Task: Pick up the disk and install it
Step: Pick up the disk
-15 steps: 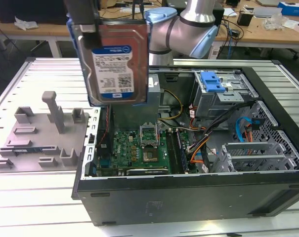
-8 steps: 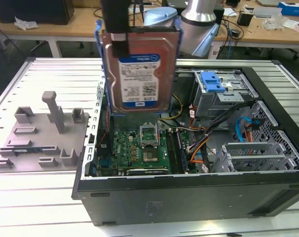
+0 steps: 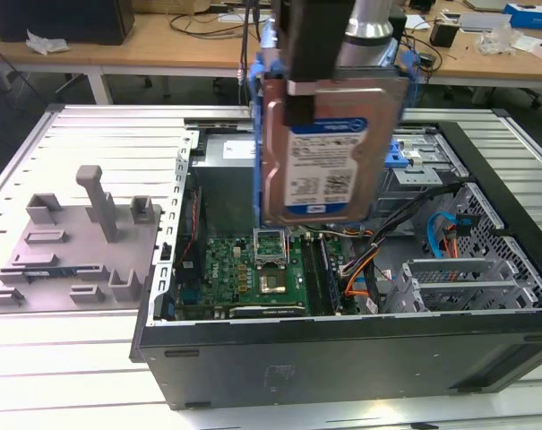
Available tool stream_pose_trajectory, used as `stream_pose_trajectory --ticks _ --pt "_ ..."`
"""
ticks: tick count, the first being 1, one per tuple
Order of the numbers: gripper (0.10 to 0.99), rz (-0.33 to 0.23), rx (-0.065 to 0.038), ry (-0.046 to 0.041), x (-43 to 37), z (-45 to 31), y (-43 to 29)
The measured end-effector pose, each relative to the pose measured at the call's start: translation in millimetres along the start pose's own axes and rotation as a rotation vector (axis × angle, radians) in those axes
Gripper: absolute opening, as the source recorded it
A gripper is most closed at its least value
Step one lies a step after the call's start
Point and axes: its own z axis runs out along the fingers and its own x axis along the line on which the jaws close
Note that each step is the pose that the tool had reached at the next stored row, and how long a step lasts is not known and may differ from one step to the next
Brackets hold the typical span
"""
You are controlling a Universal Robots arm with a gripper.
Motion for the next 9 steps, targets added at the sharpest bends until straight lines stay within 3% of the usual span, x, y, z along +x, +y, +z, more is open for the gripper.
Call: stream_pose_trajectory --ticks 5,9 --pt "0.369 0.000 0.000 0.0001 6.8 1.0 -25.3" --pt "0.369 0.000 0.000 0.0000 6.8 1.1 -26.3"
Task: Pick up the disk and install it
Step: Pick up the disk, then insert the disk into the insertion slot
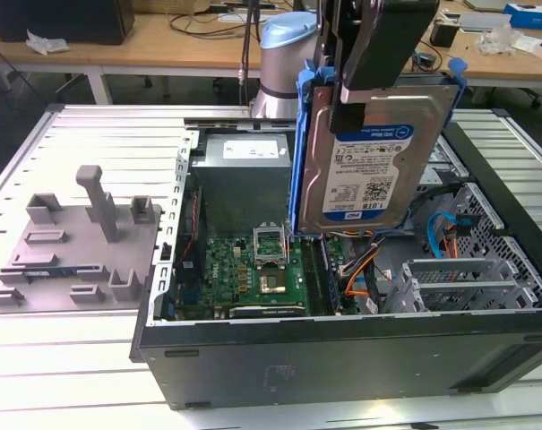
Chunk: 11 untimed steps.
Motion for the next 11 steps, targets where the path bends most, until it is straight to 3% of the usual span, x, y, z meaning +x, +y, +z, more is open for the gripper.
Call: stream_pose_trajectory --ticks 11 --pt "0.369 0.000 0.000 -0.0001 0.1 0.1 -2.6"
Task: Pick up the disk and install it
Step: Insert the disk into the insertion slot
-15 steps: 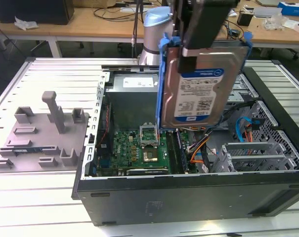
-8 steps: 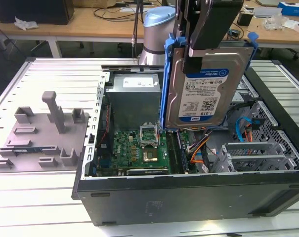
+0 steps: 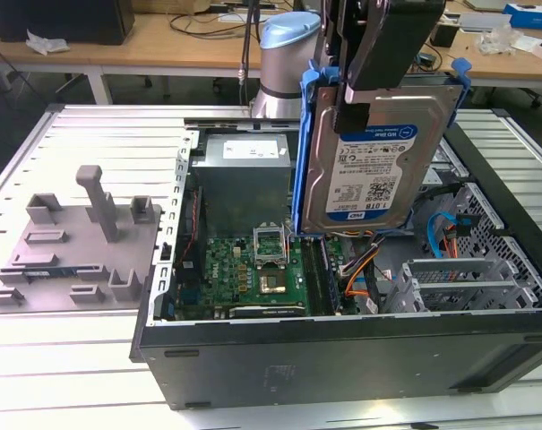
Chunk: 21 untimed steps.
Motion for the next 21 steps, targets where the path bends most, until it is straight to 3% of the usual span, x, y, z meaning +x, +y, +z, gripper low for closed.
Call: stream_pose_trajectory --ticks 8,11,13,16,21 --pt "0.369 0.000 0.000 -0.0006 0.0 0.1 -1.8" --pt "0.369 0.000 -0.001 -0.0026 1.0 0.2 -6.6" --pt "0.369 0.000 -0.001 -0.0068 2.7 0.4 -9.1" --pt "0.369 0.001 -0.006 -0.0204 6.7 0.8 -12.3" --pt "0.369 0.007 -0.018 -0.0218 9.5 1.0 -14.2"
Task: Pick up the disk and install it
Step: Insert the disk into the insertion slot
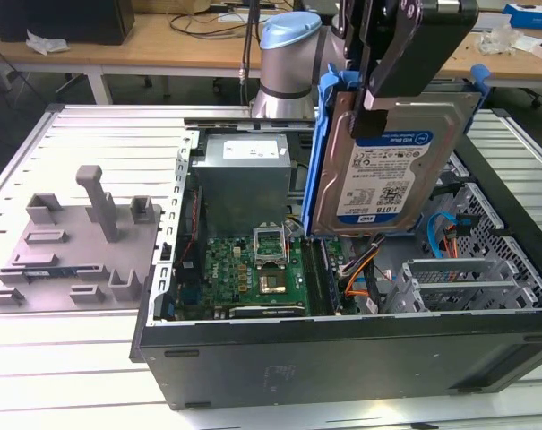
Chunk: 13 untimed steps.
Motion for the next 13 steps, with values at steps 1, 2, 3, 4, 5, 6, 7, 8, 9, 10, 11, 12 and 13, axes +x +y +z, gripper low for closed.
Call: stream_pose_trajectory --ticks 1,2,3,4,5,6,7,8,9,10,11,12,13 --pt "0.369 0.002 -0.002 0.0000 0.3 0.0 -1.1" --pt "0.369 0.006 -0.005 0.0001 0.8 0.1 -3.2" --pt "0.369 0.010 -0.008 0.0001 1.3 0.3 -5.3" --pt "0.369 0.013 -0.009 -0.0006 1.9 0.8 -6.6" --pt "0.369 0.016 -0.009 -0.0025 2.4 1.1 -7.4" --pt "0.369 0.020 -0.009 -0.0076 2.9 1.9 -8.0" --pt "0.369 0.023 -0.009 -0.0140 3.3 2.5 -8.3" --pt "0.369 0.026 -0.009 -0.0205 3.7 3.0 -8.5" --pt "0.369 0.028 -0.009 -0.0250 4.1 3.4 -8.8" --pt "0.369 0.030 -0.010 -0.0252 4.4 3.6 -9.2" --pt "0.369 0.030 -0.010 -0.0251 4.4 3.6 -9.2" --pt "0.369 0.030 -0.010 -0.0251 4.4 3.6 -9.2" --pt "0.369 0.030 -0.010 -0.0251 4.4 3.6 -9.2"
